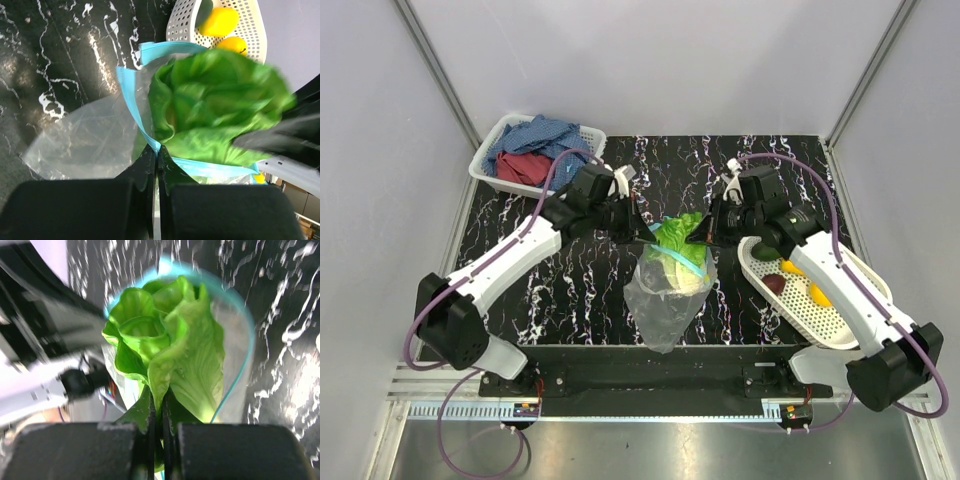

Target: Open the zip-top bag and remove the fake food

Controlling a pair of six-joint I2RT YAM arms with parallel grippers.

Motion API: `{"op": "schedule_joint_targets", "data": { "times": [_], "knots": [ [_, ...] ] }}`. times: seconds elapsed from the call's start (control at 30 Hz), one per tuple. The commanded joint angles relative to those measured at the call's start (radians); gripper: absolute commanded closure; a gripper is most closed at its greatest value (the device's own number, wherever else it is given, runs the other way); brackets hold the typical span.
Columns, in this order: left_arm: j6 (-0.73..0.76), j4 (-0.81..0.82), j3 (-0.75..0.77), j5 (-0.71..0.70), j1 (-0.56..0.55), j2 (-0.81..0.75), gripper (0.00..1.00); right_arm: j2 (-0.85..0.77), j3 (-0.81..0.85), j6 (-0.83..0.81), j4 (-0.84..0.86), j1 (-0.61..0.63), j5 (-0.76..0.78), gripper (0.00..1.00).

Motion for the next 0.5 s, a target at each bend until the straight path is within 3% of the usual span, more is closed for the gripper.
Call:
{"op": "schedule_joint_targets", "data": {
  "times": [0.0,0.23,0.47],
  "knots": [
    [-0.003,0.004,-0.049,0.012,-0.019,-0.081,1.00,-0.092,-0.022,0.133,0.289,0.007,0.162,1.00],
    [-0.017,0.001,-0.061,0.008,-0.052,-0.112,1.00,-0.086,0.039,0.149,0.403,0.007,0.279,1.00],
    [0.054,-0.122,0.026,-0.116,-0.053,-0.076,1.00,-0.123,0.197,0.048,0.158,0.005,0.438,1.00]
  ]
}}
